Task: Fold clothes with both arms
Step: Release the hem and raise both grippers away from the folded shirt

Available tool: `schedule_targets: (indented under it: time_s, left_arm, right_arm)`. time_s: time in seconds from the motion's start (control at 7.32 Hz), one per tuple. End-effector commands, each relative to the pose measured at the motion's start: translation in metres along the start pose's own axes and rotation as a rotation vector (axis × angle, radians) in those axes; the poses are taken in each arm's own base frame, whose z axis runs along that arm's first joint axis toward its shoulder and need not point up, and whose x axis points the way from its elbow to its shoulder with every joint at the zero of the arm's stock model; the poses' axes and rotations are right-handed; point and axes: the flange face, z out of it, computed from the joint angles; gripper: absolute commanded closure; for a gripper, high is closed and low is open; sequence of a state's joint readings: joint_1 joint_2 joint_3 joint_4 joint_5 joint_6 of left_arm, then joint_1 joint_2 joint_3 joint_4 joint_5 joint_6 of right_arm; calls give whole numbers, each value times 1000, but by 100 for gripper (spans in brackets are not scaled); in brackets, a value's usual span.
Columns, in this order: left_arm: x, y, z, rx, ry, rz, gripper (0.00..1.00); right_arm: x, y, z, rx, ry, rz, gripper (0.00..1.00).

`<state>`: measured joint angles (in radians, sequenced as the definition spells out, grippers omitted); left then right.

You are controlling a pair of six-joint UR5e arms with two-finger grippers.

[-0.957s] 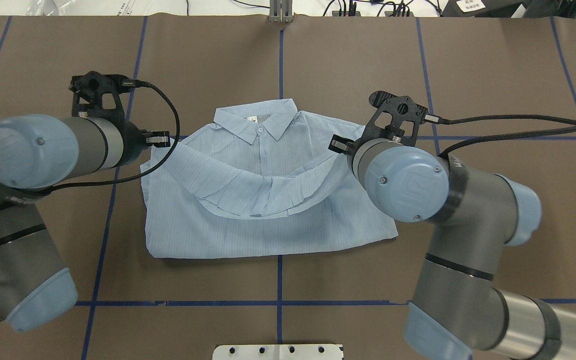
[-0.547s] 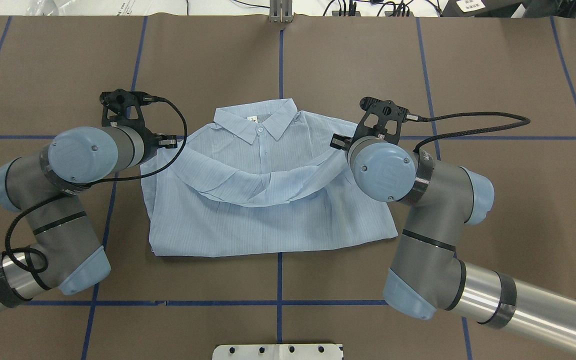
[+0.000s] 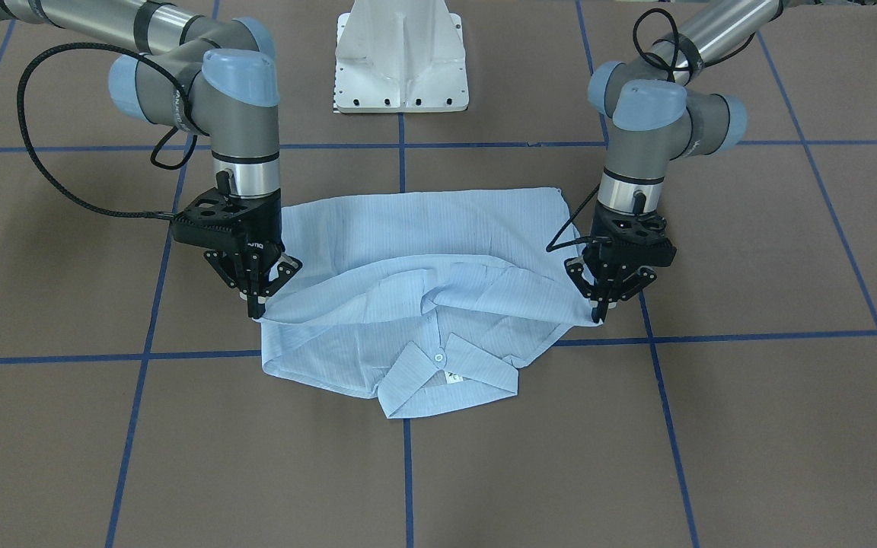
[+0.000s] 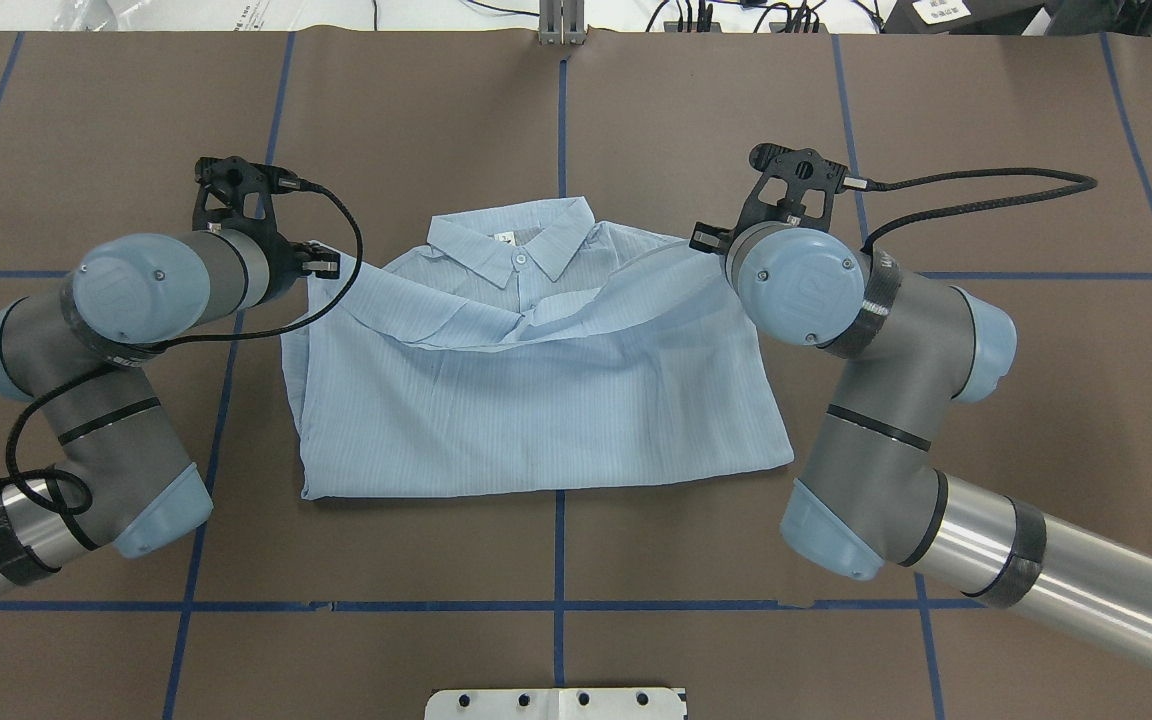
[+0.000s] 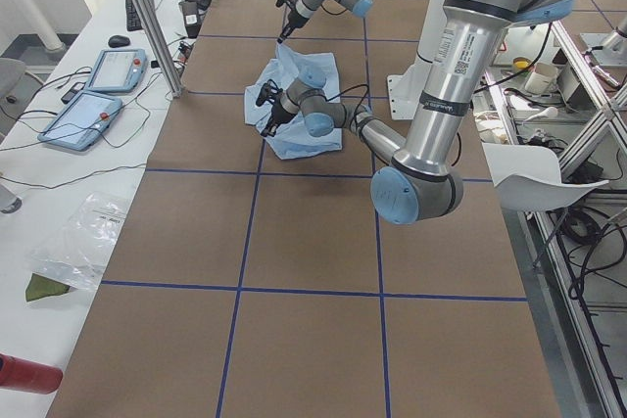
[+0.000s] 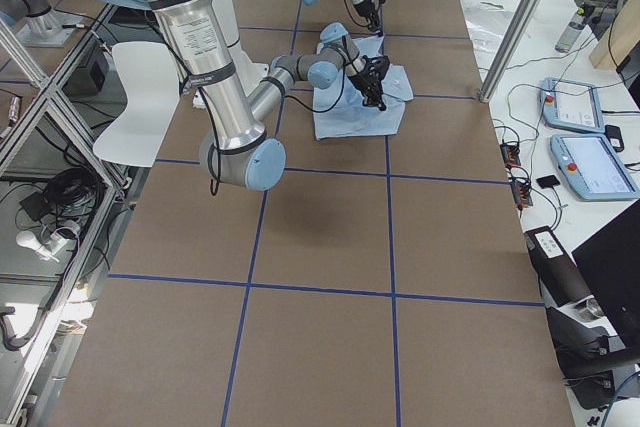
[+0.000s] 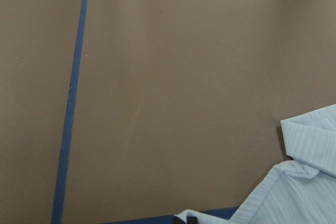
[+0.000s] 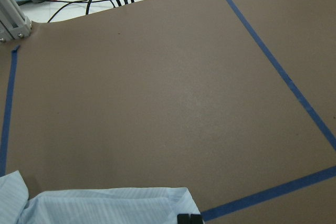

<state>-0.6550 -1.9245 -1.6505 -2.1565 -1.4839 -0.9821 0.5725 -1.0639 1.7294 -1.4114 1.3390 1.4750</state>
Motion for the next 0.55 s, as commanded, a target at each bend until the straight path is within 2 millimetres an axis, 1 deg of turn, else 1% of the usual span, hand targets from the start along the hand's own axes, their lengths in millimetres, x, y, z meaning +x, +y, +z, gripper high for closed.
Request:
schedule_targets:
  time_s: [0.0,0.14,0.41]
  left_arm:
    - [-5,-1,-2,0,27,35,100]
    - [-5,-1,-3,-6,31,45,100]
    - [-13,5,1,-15,17,66,100]
  right_arm:
    - [5,1,13,-3,27,-10,100]
    - [6,2,17,-4,34,-12,100]
    - [10,4,22,-5,46,-18,100]
